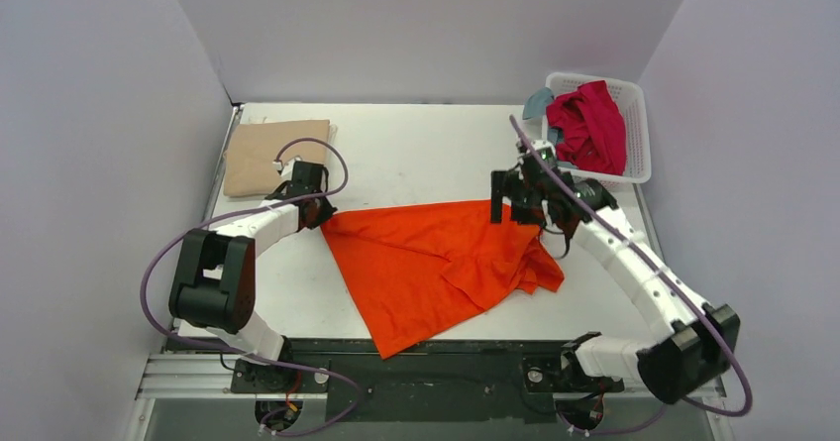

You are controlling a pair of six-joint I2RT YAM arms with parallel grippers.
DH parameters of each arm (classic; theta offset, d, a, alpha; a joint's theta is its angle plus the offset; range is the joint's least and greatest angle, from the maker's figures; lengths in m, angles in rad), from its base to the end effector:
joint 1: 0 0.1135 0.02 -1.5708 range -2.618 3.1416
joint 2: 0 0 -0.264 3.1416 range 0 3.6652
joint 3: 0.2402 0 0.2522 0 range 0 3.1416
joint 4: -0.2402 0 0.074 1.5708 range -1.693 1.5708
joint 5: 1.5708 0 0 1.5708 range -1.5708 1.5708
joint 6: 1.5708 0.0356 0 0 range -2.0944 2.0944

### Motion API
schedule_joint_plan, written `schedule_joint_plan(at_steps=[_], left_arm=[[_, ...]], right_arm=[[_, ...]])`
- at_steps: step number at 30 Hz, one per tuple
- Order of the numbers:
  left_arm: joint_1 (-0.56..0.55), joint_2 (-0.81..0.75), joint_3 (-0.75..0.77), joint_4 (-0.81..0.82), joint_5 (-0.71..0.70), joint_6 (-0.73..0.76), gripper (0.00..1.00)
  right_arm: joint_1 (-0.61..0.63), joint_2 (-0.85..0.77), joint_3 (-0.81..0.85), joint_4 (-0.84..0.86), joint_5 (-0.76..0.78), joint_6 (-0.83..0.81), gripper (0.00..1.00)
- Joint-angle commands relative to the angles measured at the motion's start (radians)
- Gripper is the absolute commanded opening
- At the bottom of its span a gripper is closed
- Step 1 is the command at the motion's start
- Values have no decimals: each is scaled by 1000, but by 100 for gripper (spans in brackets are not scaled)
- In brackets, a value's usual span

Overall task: Fold and stack the t-shirts
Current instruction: Flatten out the tshirt

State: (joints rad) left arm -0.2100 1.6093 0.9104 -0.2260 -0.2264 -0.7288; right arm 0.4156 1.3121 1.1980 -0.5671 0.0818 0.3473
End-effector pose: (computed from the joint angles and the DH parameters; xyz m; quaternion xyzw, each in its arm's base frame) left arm 0.3163 -0.0593 0.1788 -0.2763 0.9015 -0.0471 0.3297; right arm 0.2644 0.1135 0.3315 -0.0132 0.9020 0.1258 0.4128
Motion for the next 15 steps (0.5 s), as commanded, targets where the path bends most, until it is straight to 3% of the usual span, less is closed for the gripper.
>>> schedule_joint_plan(at_steps=[1,8,15], left_arm=[[12,-57,-35,30,22,0,0],[14,-75,-60,33,33,-4,0],[15,-62,-65,28,26,2,0]], right_arm=[[128,-126,-225,-89,-145,80,88],[363,-138,-389,-18,-125,246,80],[428,59,-374,85,-85,260,65]])
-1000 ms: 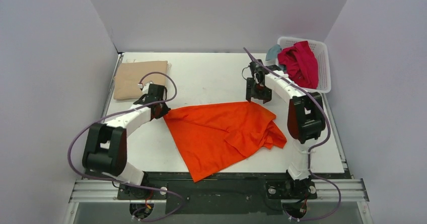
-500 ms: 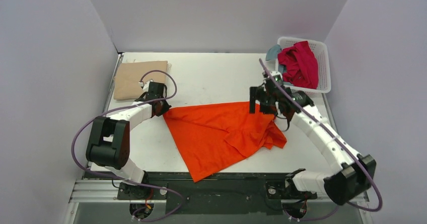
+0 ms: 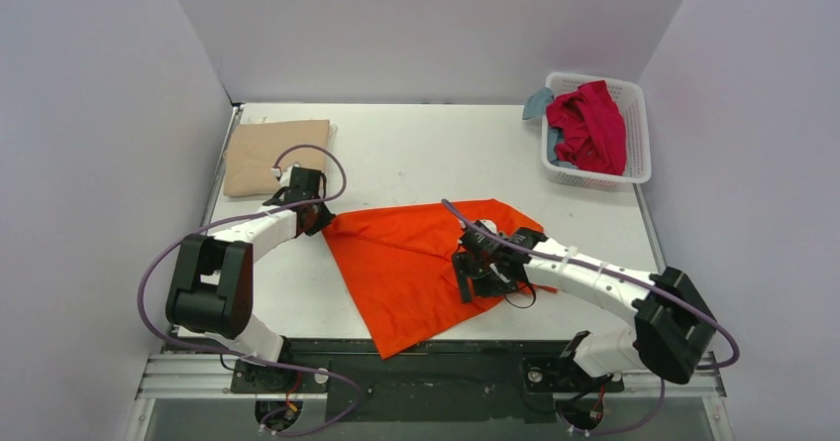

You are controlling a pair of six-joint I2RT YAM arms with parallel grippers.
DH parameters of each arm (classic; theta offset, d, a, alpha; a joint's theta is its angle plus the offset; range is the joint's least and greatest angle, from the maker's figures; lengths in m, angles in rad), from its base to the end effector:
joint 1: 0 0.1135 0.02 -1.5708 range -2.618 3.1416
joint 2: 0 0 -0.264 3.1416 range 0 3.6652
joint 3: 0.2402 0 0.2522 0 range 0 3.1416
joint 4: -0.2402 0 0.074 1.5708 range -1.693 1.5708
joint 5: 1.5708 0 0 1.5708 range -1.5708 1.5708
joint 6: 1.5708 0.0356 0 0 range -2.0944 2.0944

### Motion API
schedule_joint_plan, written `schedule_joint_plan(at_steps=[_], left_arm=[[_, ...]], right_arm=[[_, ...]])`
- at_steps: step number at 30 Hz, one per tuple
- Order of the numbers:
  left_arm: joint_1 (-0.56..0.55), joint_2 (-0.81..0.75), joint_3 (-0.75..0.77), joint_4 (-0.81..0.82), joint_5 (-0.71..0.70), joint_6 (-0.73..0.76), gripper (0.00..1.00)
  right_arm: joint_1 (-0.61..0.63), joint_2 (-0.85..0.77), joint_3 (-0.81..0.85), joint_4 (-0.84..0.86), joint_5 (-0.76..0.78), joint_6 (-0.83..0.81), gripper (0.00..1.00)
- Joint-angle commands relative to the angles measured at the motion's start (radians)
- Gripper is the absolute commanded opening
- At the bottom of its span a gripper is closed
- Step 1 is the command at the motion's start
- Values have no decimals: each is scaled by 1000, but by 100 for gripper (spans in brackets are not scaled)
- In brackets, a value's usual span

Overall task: Fold and stack the t-shirts
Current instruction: Flatten out the tshirt

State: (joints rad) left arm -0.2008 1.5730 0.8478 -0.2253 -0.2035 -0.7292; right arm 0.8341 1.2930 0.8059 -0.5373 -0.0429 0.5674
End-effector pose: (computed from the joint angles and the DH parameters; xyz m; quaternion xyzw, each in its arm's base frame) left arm 0.3022 -0.0542 0.1713 -0.2773 0.9064 -0.0497 0.3148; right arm 0.1662 0.1855 0.2121 -0.1337 0.9534 0.1897 0.1929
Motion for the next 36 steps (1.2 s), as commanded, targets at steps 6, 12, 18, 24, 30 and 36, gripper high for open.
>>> schedule_joint_plan(at_steps=[6,12,18,24,30,36], left_arm=[[13,-23,-1,21,6,8,0],[18,-28,-8,26,3,12,0],[26,-28,-7,27,4,19,0],[30,-28,-4,31,7,26,0],[34,-20,3,32,10,28,0],[35,-21,1,35,22,26,0]], right_arm=[[20,184,26,46,40,34,59],[26,180,-3,2,121,42,55],[26,194,-16,-9,172,59,48],[26,209,-19,-29,195,64,43],[23,215,-33,-36,191,71,33],[24,211,-42,53,55,66,35]])
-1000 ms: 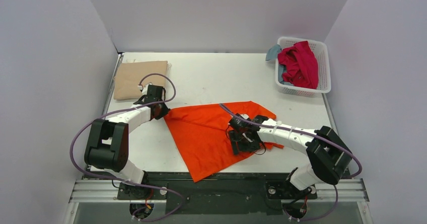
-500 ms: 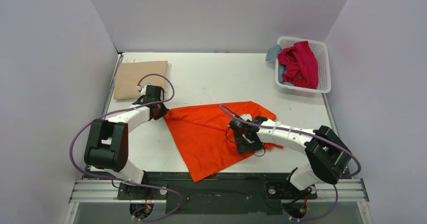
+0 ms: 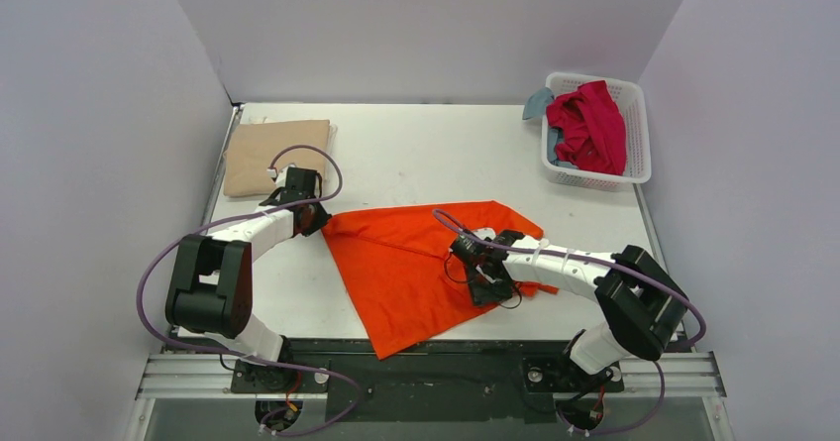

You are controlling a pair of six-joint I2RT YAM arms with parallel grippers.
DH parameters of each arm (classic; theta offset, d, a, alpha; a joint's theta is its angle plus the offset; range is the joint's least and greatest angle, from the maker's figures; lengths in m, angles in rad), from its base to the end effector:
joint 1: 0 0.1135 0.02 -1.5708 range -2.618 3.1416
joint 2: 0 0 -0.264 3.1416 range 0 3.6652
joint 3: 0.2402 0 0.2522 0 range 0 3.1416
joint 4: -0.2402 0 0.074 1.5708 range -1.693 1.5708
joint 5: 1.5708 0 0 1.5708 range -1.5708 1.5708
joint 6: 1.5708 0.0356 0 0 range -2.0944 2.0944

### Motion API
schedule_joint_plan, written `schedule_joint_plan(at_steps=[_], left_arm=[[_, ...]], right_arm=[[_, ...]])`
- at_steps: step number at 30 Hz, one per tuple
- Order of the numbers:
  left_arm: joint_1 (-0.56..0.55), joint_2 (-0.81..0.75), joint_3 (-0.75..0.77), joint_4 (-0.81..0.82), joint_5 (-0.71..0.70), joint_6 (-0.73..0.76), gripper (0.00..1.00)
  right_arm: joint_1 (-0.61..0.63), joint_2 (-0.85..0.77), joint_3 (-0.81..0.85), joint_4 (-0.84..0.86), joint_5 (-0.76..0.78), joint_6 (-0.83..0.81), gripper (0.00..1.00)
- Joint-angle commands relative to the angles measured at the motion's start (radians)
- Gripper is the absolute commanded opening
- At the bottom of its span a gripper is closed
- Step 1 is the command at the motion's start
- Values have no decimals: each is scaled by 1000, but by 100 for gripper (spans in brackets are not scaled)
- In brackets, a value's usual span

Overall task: Fold and stack the t-shirts
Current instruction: Flatten out the tshirt

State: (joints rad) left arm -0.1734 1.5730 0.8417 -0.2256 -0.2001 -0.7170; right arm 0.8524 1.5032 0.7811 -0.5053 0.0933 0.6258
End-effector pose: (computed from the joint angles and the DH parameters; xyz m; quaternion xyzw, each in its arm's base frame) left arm 0.3023 -0.0458 0.1696 -0.2837 0.9056 -0.0435 0.3123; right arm 0.1753 0.1954 0.1570 -0.1034 0.9788 0.0810 0.1571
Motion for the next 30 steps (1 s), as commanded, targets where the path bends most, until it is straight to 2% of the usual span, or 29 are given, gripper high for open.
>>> schedule_joint_plan(at_steps=[1,12,17,21,30], left_arm=[[8,-21,7,36,22,14,0],[7,-28,5,37,31,16,0],[7,-28,2,40,34,14,0],[7,-32,3,41,33,17,0],[7,-24,8,46,40,20,0]], right_arm=[[6,0,-17,28,-83,13,35],[35,-32,18,52,-63,2,39],[74,-44,57,48,32,16,39],[111,-12,102,31,113,0,41],[137,96,174,7,178,-32,41]])
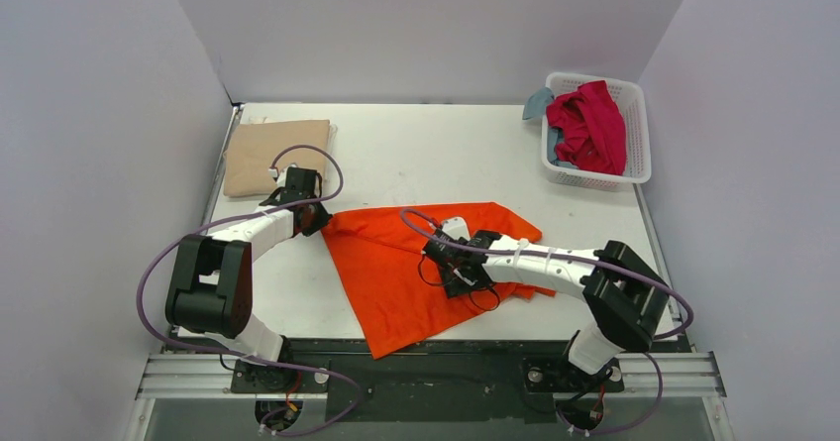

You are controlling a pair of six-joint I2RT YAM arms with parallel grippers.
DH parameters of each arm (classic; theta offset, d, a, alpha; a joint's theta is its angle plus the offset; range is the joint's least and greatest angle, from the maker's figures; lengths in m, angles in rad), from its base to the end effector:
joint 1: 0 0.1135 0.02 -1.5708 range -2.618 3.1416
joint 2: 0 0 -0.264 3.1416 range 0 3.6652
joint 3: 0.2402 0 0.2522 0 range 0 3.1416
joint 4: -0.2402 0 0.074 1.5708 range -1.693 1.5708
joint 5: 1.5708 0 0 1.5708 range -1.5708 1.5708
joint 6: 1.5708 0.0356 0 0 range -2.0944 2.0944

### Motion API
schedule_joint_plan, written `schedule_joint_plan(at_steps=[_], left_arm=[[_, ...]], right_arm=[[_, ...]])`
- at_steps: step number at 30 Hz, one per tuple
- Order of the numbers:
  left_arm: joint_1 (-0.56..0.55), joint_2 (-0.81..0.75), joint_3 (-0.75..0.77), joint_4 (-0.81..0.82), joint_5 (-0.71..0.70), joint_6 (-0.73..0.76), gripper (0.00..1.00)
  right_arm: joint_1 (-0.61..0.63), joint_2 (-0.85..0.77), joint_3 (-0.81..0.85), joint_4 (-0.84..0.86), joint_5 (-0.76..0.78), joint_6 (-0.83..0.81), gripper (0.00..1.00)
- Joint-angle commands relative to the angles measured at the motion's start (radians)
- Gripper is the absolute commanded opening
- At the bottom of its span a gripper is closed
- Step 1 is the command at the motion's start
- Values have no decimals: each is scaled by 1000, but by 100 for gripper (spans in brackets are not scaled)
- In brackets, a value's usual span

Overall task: Fold and stack the t-shirts
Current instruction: Flatten out the tshirt

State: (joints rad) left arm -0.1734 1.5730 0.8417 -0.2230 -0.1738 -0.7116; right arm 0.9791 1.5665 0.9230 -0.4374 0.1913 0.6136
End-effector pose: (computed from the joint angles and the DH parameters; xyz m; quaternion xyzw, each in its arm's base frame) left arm 0.3025 -0.0467 0.1696 -0.2778 0.9081 -0.0547 0.3085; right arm 0.1741 0.2470 0.1824 -0.1527 0.9538 0.1078 0.2350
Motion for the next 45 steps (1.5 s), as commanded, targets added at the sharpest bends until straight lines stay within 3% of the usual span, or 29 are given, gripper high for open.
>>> schedule_joint_plan(at_steps=[1,10,15,18,21,26,32,38,45], left_arm=[[7,-24,9,43,14,16,0],[11,-24,9,47,14,19,0],[11,-24,11,46,13,19,0],[14,-25,16,39,9,21,0],[16,-32,16,36,3,23,0],[20,-45,14,35,2,26,0],[18,-127,12,41,-2,36,0],[12,-283,32,33,1,16,0],[-6,-500,171,-65,-41,3,0]], right_arm=[[10,35,34,-62,84,-22,41],[10,57,42,-104,149,-42,41],[10,60,41,-107,189,-30,35],[10,70,41,-109,195,-17,25],[10,77,30,-108,205,-2,23],[9,47,15,-109,278,45,1],[-15,-140,14,-138,505,65,0],[-82,-340,120,-136,761,-134,0],[-120,-493,317,-38,796,-544,0]])
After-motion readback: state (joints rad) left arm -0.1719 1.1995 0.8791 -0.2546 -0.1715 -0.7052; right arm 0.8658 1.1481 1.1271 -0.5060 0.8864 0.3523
